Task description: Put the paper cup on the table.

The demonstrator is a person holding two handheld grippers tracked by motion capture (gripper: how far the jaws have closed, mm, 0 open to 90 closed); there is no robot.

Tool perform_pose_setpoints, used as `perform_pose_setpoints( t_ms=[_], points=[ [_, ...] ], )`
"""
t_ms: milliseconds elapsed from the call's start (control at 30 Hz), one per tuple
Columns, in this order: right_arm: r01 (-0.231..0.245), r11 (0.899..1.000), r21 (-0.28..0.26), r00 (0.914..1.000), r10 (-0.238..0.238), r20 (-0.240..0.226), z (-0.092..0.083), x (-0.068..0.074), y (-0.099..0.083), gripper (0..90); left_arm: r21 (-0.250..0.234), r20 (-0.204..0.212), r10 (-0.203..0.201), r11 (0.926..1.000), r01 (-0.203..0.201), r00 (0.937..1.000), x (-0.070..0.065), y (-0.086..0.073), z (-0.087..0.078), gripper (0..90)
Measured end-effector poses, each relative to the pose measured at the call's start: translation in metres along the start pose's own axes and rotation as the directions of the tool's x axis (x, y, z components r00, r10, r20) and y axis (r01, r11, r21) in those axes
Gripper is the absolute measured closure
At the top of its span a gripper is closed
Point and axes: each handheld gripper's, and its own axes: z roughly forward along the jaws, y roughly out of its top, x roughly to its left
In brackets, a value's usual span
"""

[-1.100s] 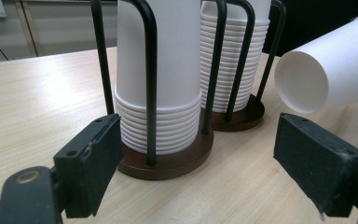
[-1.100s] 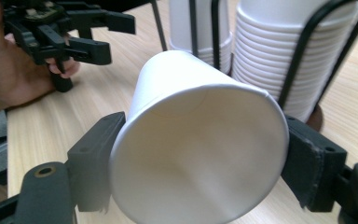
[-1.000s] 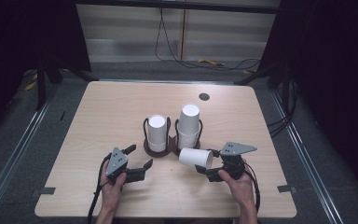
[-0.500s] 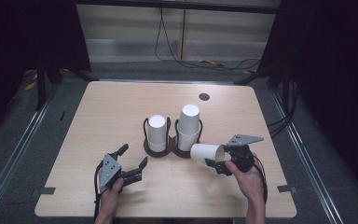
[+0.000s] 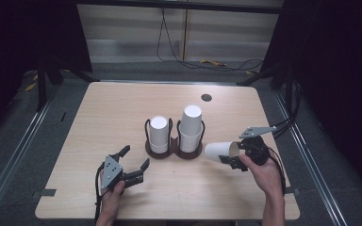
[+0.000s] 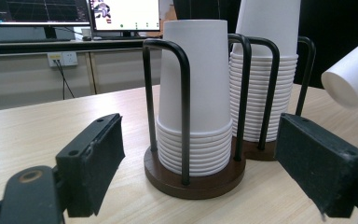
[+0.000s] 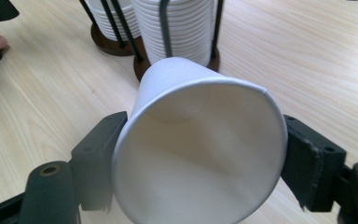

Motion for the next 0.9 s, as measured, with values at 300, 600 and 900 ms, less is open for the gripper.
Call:
perform_pose_setpoints(
  t_ms=[300, 600, 900],
  points=[
    [-0.016, 0.996, 0.083, 0.9964, 0.009, 0.084, 0.000, -0.024, 0.010, 23.6, 0.002, 0.002, 0.011, 0.9999, -0.011, 0.9999, 0.000, 0.000, 0.000, 15.5],
    [-0.030, 0.974, 0.223, 0.9898, -0.002, 0.142, 0.007, -0.041, 0.027, 23.6, 0.001, -0.001, 0.012, 0.9999, -0.012, 0.9999, -0.001, 0.000, 0.000, 15.5],
    [-0.036, 0.933, 0.358, 0.9825, -0.032, 0.183, 0.022, -0.054, 0.043, 22.6, 0.001, 0.002, 0.016, 0.9999, -0.016, 0.9999, -0.002, 0.000, 0.000, 15.5]
  ],
)
